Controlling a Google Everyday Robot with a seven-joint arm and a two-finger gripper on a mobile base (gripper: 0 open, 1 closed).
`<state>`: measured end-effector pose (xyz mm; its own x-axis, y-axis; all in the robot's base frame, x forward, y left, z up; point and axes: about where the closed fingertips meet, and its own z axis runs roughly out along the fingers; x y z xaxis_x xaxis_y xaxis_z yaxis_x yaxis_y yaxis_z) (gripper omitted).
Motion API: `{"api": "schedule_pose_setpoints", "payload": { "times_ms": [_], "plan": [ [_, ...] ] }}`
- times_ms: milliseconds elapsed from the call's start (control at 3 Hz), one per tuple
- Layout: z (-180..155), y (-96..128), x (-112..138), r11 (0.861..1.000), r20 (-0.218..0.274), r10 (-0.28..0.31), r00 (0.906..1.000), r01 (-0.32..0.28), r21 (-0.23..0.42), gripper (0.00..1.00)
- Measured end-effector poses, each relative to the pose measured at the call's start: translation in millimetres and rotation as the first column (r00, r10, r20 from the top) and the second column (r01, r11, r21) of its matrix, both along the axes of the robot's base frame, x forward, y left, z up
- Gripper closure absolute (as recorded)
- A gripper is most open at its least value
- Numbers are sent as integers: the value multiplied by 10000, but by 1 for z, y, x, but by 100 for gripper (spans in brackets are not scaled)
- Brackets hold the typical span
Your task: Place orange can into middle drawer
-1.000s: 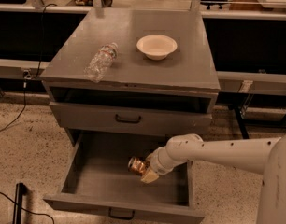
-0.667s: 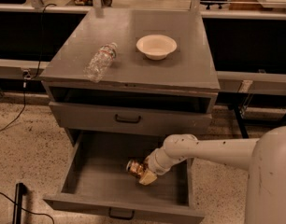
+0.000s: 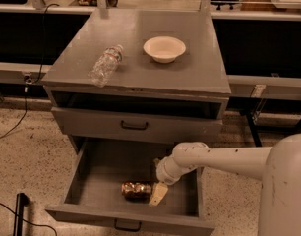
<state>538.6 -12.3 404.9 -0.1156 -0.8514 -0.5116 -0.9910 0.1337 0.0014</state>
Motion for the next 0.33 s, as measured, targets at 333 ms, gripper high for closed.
{"api": "schedule_pose_setpoints", "payload": {
  "times_ms": [333],
  "plan": [
    [0, 0, 0, 10000, 0, 0, 10000, 0, 0, 0]
  ]
}}
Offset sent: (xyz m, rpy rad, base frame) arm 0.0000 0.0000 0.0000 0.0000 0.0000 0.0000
